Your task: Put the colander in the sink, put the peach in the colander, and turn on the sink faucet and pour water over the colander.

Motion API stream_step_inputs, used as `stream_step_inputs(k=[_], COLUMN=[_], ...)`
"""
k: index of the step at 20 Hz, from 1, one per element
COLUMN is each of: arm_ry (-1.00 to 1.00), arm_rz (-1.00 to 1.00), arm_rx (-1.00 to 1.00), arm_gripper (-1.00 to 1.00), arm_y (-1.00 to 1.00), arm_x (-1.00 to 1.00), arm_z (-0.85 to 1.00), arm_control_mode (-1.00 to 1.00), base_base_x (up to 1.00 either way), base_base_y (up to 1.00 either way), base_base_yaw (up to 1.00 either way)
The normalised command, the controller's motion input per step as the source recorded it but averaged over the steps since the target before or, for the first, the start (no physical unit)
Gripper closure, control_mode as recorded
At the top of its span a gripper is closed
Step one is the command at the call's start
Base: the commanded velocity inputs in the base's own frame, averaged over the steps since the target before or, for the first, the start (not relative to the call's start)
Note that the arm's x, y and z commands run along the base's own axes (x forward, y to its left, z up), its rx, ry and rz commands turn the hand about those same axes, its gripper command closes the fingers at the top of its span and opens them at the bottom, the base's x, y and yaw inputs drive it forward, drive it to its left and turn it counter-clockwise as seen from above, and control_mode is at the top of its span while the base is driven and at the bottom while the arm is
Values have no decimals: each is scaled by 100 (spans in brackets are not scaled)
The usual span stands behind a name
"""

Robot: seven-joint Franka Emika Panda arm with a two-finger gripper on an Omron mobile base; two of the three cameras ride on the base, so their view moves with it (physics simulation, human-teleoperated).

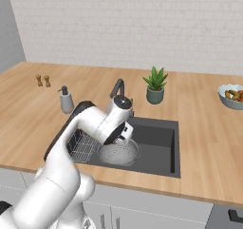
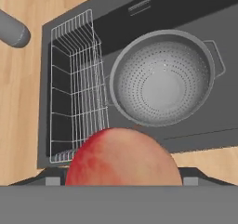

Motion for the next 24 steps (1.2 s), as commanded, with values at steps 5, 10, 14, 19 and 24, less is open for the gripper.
stream_step_inputs(k=[5, 10, 14, 19, 24], arm_ry=[0, 0, 0, 0, 0], arm_rz=[5, 12, 13, 13, 13], arm_rx=[10, 4, 0, 0, 0], arm_gripper=[100, 100, 100, 100, 100], arm_y=[-59, -18, 0, 0, 0], arm_x=[78, 88, 71, 42, 32], arm_z=[-39, -46, -57, -62, -60], arm_control_mode=[-100, -100, -100, -100, -100], base_base_x=[0, 0, 0, 0, 0], base_base_y=[0, 0, 0, 0, 0], base_base_yaw=[0, 0, 0, 0, 0])
